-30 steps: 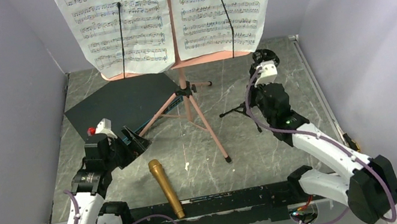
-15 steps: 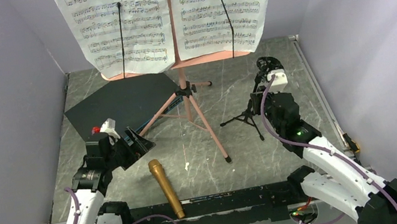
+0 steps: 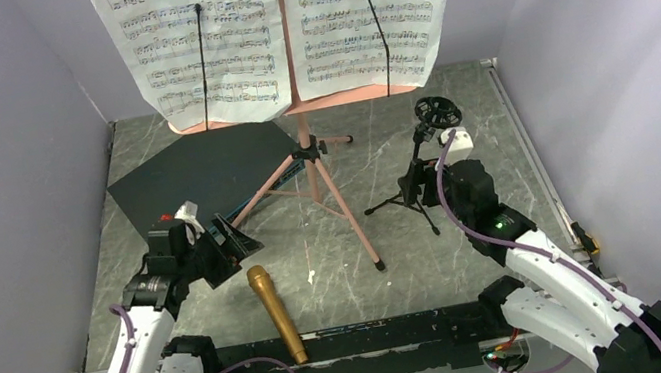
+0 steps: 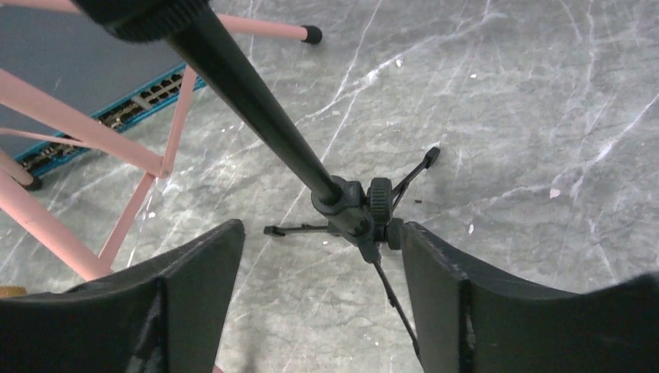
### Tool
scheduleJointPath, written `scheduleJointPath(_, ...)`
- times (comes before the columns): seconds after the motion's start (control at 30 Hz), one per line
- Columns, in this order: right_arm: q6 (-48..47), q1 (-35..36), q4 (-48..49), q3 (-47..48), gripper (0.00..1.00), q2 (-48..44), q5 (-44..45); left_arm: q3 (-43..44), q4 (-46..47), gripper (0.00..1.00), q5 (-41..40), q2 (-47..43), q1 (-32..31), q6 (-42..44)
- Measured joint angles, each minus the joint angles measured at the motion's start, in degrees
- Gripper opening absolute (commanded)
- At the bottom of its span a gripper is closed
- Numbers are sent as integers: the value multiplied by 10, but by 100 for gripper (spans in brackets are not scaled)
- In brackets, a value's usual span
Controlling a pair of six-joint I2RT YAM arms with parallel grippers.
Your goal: Set up the instrument practice props
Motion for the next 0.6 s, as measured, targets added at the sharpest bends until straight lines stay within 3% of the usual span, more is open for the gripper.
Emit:
scheduleJointPath(0.2,20,0,-24,0,99,-3,-19,0,-27,89,-4,14,0,-16)
scheduleJointPath(0.37,40,0,-42,-2,100,-36,-31,-3,-50,93,-31,23,-23,-35)
scheduleJointPath(0.6,68,0,-49,-5,100,-62,-53,-3,-80,92,-129,86,-135,-84)
